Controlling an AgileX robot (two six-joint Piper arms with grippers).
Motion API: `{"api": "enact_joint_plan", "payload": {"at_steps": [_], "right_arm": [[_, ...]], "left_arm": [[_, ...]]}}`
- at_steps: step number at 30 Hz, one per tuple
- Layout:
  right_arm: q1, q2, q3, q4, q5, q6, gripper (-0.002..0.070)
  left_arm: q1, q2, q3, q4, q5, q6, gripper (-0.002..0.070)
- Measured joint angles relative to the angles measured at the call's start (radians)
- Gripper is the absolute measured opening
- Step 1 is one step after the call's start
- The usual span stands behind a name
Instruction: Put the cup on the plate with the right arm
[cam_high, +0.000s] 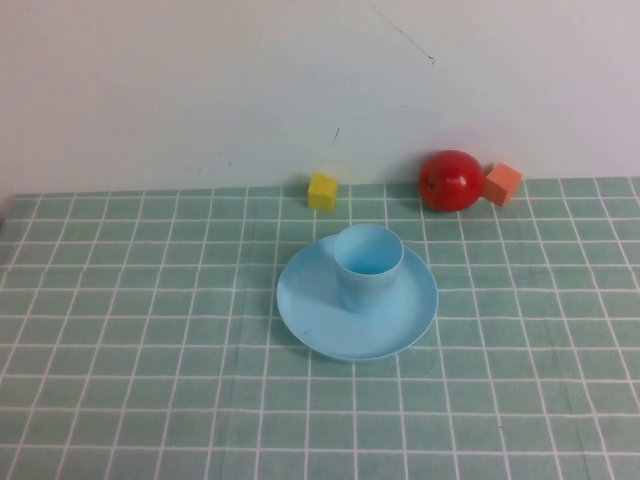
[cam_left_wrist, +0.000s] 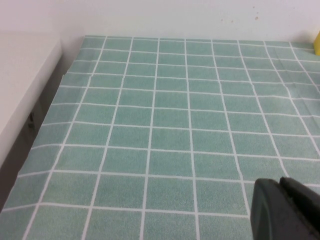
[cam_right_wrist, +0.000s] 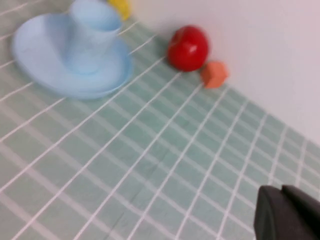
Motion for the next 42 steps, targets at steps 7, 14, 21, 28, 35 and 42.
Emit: {"api": "enact_joint_plan", "payload": {"at_steps": [7,14,21,28,35,42], "right_arm": [[-0.18,-0.158,0.34,0.102,-0.381,0.0,-0.0003],[-0.204,-0.221,0.424,0.113,-0.253,-0.002,-0.0003],[-0.204,-0.223,0.424,0.113,-0.252,-0.002,-0.0003],[-0.204,-0.223,0.424,0.099,-0.254,-0.002,-0.0003],[-0.205,-0.223,0.424,-0.09,-0.265,0.262,-0.0003],[-0.205,-0.223,0.424,-0.104,-0.265,0.394,-0.0003]], "left_arm": [[0.0,0.0,0.0,0.0,0.0,0.0,-0.0003],[0.0,0.0,0.0,0.0,0.0,0.0,-0.0003],[0.0,0.0,0.0,0.0,0.0,0.0,-0.0003],[0.0,0.0,0.0,0.0,0.0,0.0,-0.0003],[0.0,0.0,0.0,0.0,0.0,0.0,-0.0003],[0.0,0.0,0.0,0.0,0.0,0.0,-0.0003]]}}
